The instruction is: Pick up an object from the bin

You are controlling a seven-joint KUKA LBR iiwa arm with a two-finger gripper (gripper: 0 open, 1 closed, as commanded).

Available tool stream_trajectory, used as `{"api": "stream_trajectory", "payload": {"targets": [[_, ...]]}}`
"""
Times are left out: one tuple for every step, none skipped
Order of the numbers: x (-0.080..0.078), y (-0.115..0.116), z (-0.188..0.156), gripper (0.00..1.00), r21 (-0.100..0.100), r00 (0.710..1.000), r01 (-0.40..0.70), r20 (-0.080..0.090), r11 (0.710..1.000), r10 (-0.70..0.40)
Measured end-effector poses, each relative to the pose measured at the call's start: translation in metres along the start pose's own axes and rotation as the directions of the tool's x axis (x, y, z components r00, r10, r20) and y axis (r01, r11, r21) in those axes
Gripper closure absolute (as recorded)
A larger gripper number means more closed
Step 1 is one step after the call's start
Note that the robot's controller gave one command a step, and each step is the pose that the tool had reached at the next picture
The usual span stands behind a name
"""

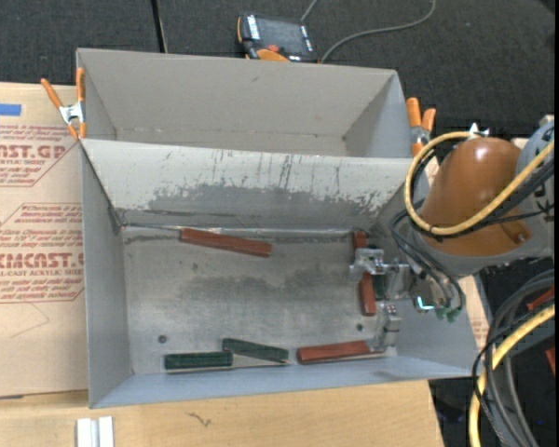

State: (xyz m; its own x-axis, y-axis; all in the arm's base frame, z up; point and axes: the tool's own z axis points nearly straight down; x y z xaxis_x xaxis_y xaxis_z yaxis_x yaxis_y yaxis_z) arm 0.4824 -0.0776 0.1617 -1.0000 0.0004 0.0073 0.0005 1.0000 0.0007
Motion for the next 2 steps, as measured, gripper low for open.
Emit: {"api": "stream_trajectory", "payload": {"targets": [[0.0, -0.018, 0.043, 0.0, -0.001, 0.989, -0.15, 0.004, 0.989, 0.15], [-0.018, -0.03, 0.093, 0.0, 0.0, 0.999, 0.047, 0.004, 0.999, -0.047]]}}
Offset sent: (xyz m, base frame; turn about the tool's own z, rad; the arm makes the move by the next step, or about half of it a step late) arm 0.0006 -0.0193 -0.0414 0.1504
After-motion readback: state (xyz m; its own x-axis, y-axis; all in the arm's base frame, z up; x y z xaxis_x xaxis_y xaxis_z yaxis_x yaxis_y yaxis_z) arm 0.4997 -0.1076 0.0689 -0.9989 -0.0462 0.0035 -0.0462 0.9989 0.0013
